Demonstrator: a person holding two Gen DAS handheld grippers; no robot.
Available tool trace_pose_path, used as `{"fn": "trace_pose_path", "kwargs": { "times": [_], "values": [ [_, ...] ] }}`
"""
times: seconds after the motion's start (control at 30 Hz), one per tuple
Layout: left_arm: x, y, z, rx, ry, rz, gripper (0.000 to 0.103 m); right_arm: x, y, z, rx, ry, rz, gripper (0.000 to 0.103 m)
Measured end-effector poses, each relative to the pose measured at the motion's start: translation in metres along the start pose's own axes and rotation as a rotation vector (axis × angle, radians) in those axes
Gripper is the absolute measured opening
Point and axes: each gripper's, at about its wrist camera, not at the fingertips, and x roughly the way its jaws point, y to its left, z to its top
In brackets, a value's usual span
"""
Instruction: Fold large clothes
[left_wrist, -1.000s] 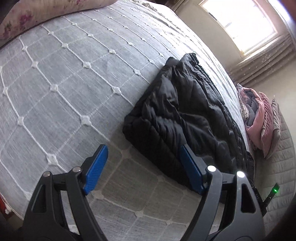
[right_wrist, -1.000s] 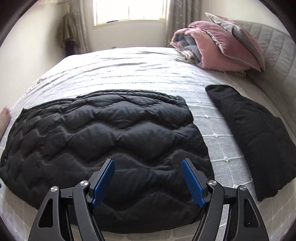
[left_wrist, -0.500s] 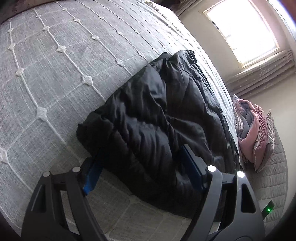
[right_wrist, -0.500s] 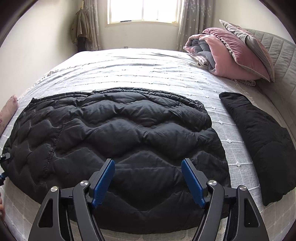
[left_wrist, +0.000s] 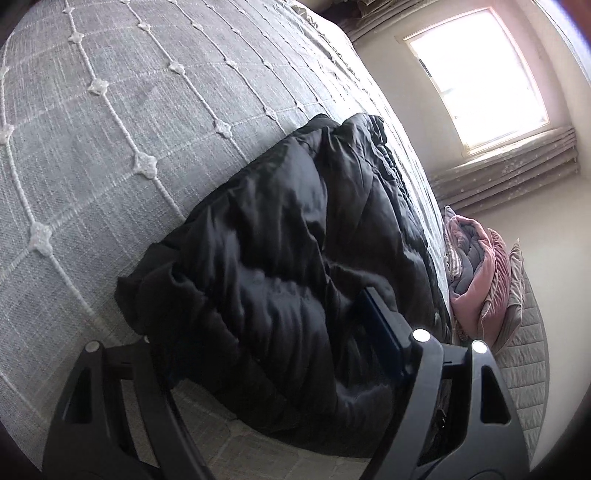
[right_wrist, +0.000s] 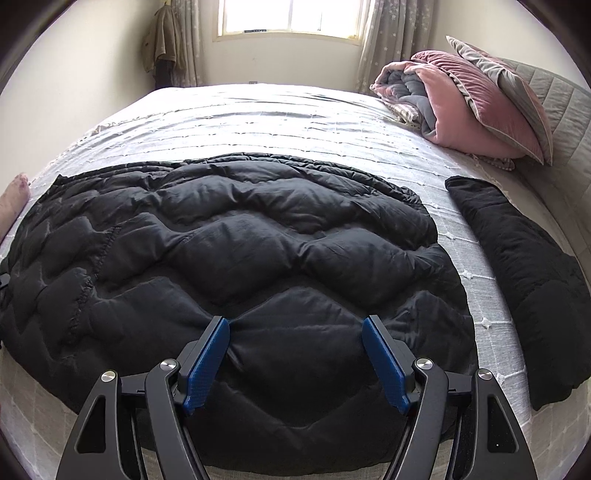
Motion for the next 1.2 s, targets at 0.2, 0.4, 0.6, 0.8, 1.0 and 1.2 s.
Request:
{"fn": "trace_pose_path", "kwargs": {
  "times": [0.2, 0.4, 0.6, 0.8, 1.0, 1.2],
  "values": [
    [0.003, 0.0, 0.004, -0.018, -0.006, -0.037, 0.075, 0.008, 0.0, -0.002, 0.008, 0.014, 0.0, 0.075],
    [0.006, -0.005, 0.006, -0.019, -0.017, -0.04, 0.066, 0.011, 0.001, -0.003, 0.006, 0.02, -0.008, 0.075],
    [0.017, -0.006, 0.015, -0.011, 0.006, -0.068, 0.072, 0.012, 0.001, -0.003, 0.01, 0.019, -0.006, 0.075],
    [0.005, -0.009, 0.02, 0.002, -0.034, -0.086, 0.036, 0.015, 0.0, -0.002, 0.026, 0.028, 0.007, 0.075],
    [-0.025, -0.039, 0.014, 0.119, -0.133, -0.114, 0.028, 0.008, 0.004, -0.001, 0.037, 0.011, -0.004, 0.075],
    [-0.041, -0.067, 0.009, 0.236, -0.197, -0.131, 0.025, -0.002, 0.02, 0.002, -0.011, -0.037, 0.046, 0.027]
  ]
}}
